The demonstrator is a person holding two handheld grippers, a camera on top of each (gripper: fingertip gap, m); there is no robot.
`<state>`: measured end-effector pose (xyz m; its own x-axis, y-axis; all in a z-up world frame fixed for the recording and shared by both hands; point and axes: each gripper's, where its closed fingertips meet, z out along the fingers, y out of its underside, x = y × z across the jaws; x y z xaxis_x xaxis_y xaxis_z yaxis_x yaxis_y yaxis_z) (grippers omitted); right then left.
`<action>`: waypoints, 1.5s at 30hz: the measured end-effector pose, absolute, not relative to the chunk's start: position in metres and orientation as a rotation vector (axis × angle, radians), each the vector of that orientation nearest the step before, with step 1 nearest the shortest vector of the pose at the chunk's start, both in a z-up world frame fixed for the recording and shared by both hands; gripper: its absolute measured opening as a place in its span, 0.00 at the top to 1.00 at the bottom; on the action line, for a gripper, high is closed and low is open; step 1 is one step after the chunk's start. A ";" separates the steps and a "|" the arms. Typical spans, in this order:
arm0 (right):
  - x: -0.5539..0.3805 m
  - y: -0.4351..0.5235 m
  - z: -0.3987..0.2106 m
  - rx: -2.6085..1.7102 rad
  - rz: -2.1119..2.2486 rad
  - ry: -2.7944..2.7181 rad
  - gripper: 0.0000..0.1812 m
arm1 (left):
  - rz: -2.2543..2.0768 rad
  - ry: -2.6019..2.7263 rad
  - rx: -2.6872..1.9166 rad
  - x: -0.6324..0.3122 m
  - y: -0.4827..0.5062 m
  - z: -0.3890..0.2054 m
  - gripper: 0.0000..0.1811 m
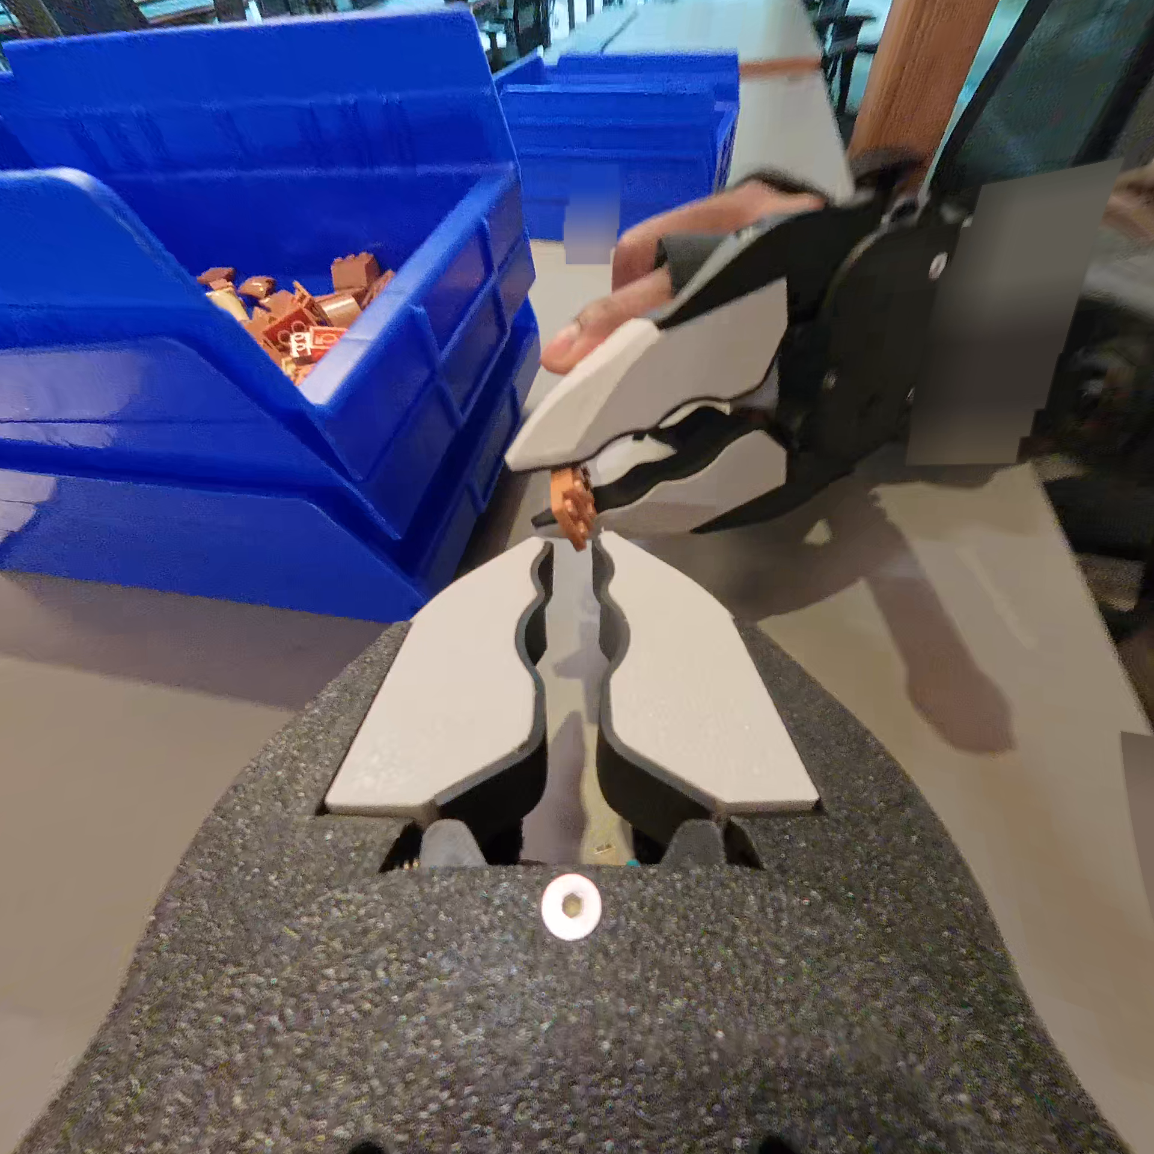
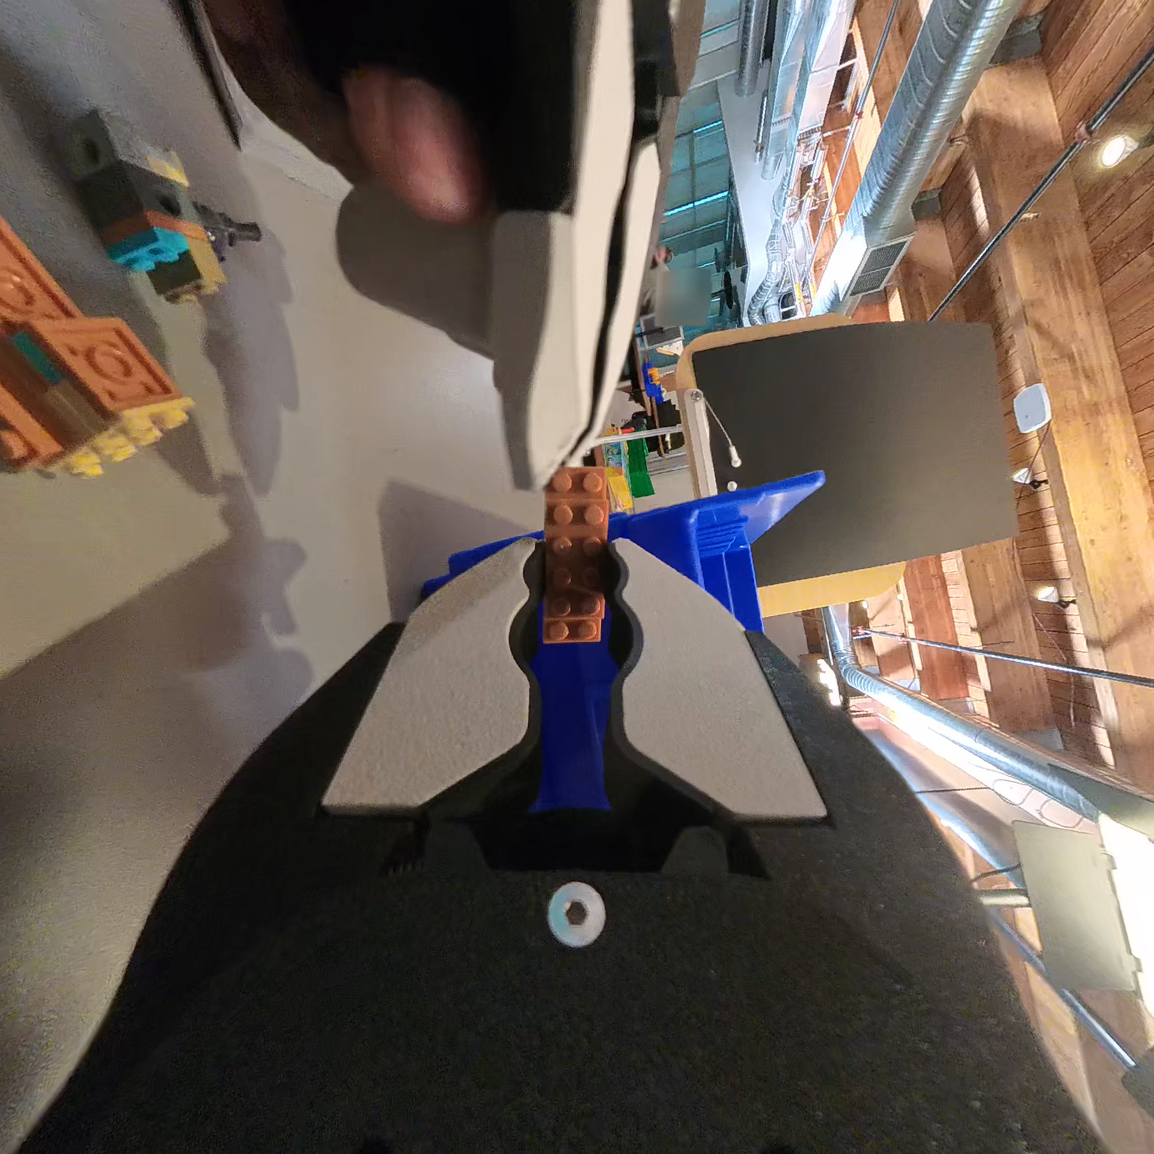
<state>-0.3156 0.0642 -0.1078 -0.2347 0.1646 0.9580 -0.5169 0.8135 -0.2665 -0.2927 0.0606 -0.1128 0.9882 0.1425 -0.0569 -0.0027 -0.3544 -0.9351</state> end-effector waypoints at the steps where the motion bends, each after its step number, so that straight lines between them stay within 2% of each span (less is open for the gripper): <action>1: -0.315 0.063 -0.108 0.290 0.640 -1.693 0.90 | 0.115 -0.114 -1.908 -0.292 0.060 -0.110 0.94; 17: -0.309 0.060 -0.100 0.346 0.630 -1.627 0.90 | -0.117 -0.179 -1.757 -0.285 0.062 -0.098 0.98; 20: -0.310 0.061 -0.098 0.278 0.712 -1.643 0.90 | -0.057 -0.157 -1.742 -0.287 0.062 -0.094 0.98; 30: -0.308 0.067 -0.079 -0.535 1.699 -2.042 0.82 | 0.615 0.154 -1.738 -0.298 0.057 -0.087 0.98; 36: -0.305 0.076 -0.065 -0.930 2.254 -2.050 0.78 | 0.782 0.231 -1.597 -0.293 0.053 -0.068 0.98; 40: -0.293 0.067 -0.061 -1.029 2.607 -2.076 0.77 | 0.819 0.345 -1.540 -0.277 0.057 -0.062 0.98; 45: -0.272 0.052 -0.064 -0.925 2.698 -2.215 0.83 | 0.877 0.482 -1.535 -0.261 0.065 -0.067 0.98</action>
<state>-0.2719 0.0523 -0.0637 -0.7678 -0.0406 -0.6393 0.6350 -0.1803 -0.7512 -0.2613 0.0646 -0.0672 0.6247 0.1844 -0.7588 -0.7397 -0.1718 -0.6507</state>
